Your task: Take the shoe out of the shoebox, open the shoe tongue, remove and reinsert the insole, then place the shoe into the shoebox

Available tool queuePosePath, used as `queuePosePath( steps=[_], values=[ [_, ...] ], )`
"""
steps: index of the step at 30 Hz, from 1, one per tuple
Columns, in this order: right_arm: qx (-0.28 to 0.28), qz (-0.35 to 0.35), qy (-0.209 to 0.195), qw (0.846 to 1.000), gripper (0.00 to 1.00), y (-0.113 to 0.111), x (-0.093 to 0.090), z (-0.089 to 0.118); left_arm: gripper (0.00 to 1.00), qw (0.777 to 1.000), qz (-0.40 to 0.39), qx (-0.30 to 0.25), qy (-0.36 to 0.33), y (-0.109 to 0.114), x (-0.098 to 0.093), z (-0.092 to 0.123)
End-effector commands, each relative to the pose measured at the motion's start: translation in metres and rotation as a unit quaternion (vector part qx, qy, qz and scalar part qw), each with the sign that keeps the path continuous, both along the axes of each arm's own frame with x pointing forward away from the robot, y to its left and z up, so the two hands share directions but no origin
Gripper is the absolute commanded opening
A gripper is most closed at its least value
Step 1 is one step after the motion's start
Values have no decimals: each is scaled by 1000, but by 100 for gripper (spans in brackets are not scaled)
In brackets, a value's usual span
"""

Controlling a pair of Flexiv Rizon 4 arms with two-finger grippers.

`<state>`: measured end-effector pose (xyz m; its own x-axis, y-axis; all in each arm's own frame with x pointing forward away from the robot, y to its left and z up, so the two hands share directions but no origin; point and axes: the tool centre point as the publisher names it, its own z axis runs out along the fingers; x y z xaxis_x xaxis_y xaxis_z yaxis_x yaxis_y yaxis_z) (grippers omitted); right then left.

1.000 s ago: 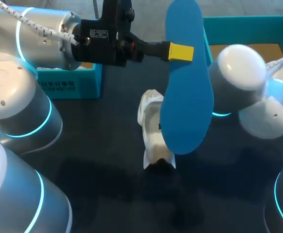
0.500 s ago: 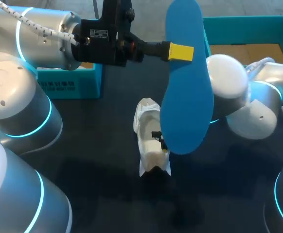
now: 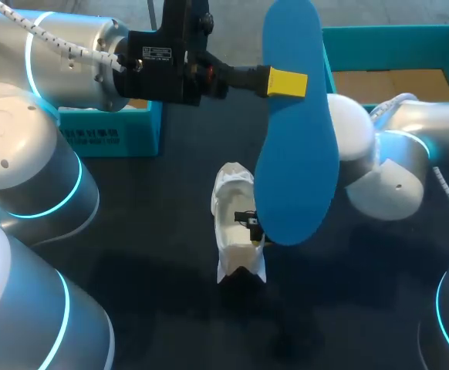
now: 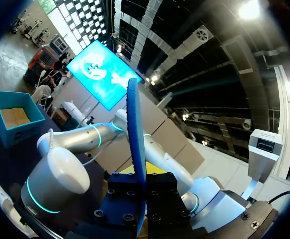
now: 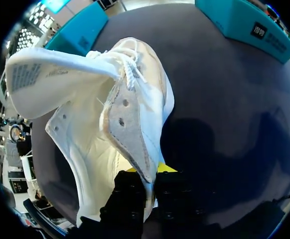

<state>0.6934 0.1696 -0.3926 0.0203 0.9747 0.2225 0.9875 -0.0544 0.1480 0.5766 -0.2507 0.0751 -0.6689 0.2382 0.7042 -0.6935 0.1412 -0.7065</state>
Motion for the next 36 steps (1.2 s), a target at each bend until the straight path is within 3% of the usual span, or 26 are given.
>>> queuePosePath(
  steps=[1,15,24,36],
  values=[
    [4,-5,4,1000,100,0,-1,-2,0,1000,1,0,0,0,-1,-2],
    [109,-24,17,994,100,4,-1,42,0,1000,1,0,0,0,-1,-2],
    [189,6,-29,981,100,23,9,83,0,1000,1,0,0,0,-1,-2],
    [189,6,-29,981,100,23,9,83,0,1000,1,0,0,0,-1,-2]
  ],
)
